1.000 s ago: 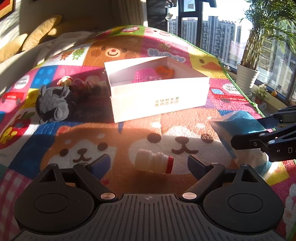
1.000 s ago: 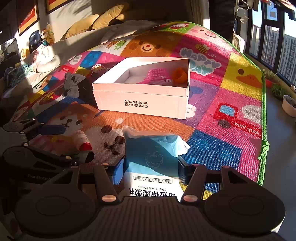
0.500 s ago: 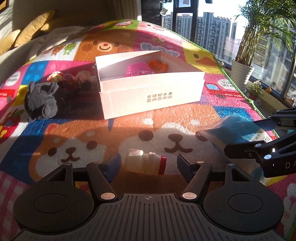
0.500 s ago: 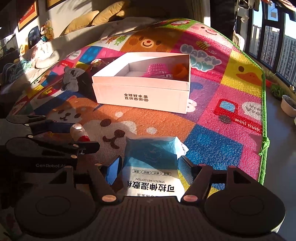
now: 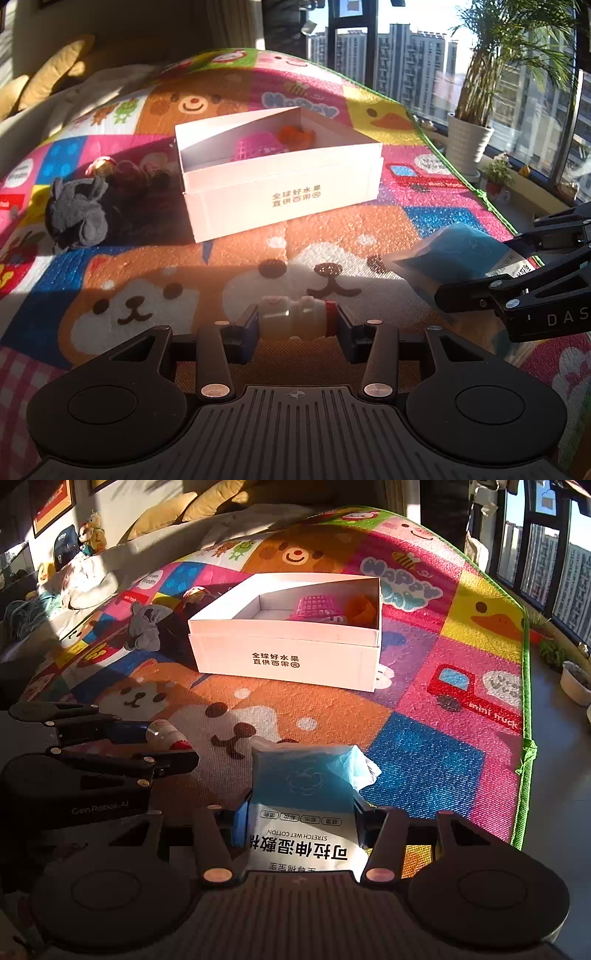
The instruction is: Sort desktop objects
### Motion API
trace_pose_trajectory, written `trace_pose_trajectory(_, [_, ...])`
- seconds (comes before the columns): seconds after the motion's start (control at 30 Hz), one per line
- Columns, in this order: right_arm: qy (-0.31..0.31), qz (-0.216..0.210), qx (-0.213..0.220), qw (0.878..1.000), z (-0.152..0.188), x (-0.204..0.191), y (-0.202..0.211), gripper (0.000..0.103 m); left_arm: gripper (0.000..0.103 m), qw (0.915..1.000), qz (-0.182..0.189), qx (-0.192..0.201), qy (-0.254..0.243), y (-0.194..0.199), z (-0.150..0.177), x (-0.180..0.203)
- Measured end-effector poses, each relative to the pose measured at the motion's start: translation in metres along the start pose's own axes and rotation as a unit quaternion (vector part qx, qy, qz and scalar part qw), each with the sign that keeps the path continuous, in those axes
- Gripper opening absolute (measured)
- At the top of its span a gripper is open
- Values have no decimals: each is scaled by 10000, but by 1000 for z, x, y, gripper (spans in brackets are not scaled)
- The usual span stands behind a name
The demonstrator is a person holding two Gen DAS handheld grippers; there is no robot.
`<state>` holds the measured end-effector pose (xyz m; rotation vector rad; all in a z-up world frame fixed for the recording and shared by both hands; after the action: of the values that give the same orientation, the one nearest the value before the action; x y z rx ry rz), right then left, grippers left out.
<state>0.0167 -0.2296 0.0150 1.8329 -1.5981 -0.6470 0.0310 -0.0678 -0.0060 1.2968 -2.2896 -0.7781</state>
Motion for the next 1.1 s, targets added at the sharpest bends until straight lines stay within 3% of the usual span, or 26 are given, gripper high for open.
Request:
trace_pose_trajectory(0.2, [21, 33, 344, 9994, 2, -3, 33, 52, 48, 9994, -88, 308, -127, 33, -1, 12])
trace_pose_trajectory(0.33, [65, 25, 743, 9972, -12, -2, 59, 52, 48, 9962, -250, 743, -391, 58, -22, 16])
trace_pose_trajectory(0.47, [-134, -80, 1212, 9925, -55, 10, 79, 52, 48, 9901, -431, 1229, -518, 67, -64, 7])
trace_pose_trajectory(0.57, [-517, -247, 1576, 9858, -107, 26, 86, 52, 48, 9842, -474, 1599, -593, 65, -108, -6])
trace_pose_trajectory(0.67, [-963, -553, 1704, 9791, -159, 39, 77, 52, 48, 9779, -546, 1901, -675, 54, -147, -18])
trace_pose_trajectory(0.73, [-1198, -677, 1729, 9753, -190, 44, 62, 52, 49, 9781, -481, 1942, -572, 38, -171, -29])
trace_pose_trajectory(0.77, [-1305, -707, 1669, 9747, -204, 47, 50, 53, 54, 9801, -353, 1894, -474, 28, -181, -36])
trace_pose_trajectory(0.83, [-1485, -765, 1459, 9751, -222, 50, 24, 64, 68, 9837, -202, 1765, -278, 13, -190, -51])
trace_pose_trajectory(0.87, [-1636, -719, 1314, 9751, -227, 53, 10, 69, 75, 9841, -270, 1745, -179, 10, -188, -58])
trace_pose_trajectory(0.9, [-1743, -654, 1222, 9749, -227, 55, 0, 69, 79, 9838, -339, 1756, -106, 11, -183, -65])
trace_pose_trajectory(0.97, [-1732, -621, 1198, 9756, -222, 57, -10, 69, 96, 9833, -456, 1764, 29, 15, -165, -78])
trace_pose_trajectory(1.1, [-1562, -305, 1179, 9802, -207, 55, -23, 69, 96, 9883, -730, 1296, 324, 16, -104, -99])
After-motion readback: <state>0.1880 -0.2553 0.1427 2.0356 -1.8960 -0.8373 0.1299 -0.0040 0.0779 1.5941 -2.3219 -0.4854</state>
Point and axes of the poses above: each gripper's, at about its wrist camera, not at the fingertips, and y roughly against the way its jaws point, x to its right, z to its underside, the point moved 3 cm from there along -y, roughly the way its jaws point, and after that the axes turned 7 degrees about z, right-handed, at the moved point
